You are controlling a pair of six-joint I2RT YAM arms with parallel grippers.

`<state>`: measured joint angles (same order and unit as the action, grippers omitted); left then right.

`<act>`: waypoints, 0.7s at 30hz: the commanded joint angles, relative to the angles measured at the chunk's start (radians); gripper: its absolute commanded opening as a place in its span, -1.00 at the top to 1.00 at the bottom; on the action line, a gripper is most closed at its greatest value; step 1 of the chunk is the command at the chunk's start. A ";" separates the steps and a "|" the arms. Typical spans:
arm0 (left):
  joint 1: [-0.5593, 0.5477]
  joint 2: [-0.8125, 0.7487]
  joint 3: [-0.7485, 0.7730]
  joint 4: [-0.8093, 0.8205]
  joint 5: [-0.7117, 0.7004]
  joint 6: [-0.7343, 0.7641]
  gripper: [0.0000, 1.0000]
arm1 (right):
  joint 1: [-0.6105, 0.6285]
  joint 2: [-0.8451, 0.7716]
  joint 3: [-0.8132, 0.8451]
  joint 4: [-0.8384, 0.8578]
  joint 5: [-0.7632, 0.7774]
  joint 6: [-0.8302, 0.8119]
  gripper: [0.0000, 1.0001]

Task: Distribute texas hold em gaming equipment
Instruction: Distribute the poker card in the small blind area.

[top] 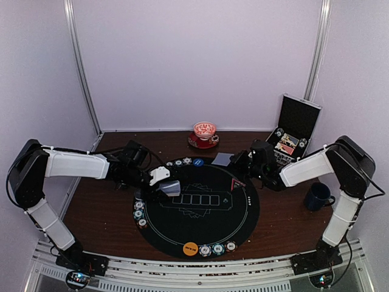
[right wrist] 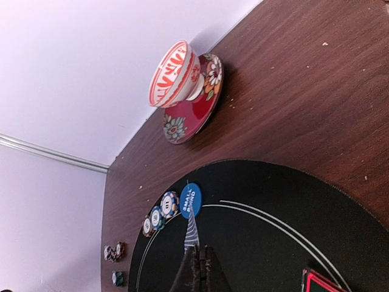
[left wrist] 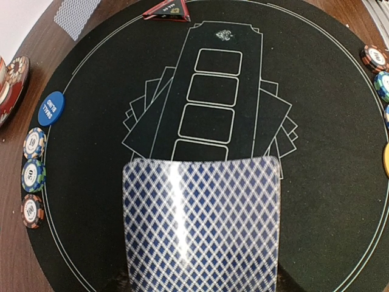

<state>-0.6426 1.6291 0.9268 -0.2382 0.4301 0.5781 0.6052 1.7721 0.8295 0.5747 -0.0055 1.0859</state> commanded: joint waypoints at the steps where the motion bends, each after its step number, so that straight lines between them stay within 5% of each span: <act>1: -0.003 -0.011 0.017 0.020 0.025 0.005 0.02 | -0.008 0.080 0.062 -0.007 0.102 0.022 1.00; 17: -0.003 -0.006 0.018 0.019 0.025 0.010 0.02 | 0.004 0.308 0.212 0.006 0.130 0.082 1.00; 21: -0.003 -0.003 0.019 0.019 0.027 0.009 0.03 | 0.023 0.316 0.221 -0.019 0.123 0.079 0.87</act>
<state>-0.6426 1.6291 0.9268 -0.2390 0.4313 0.5785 0.6086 2.0766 1.0187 0.5705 0.1143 1.1591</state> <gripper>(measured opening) 0.527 0.037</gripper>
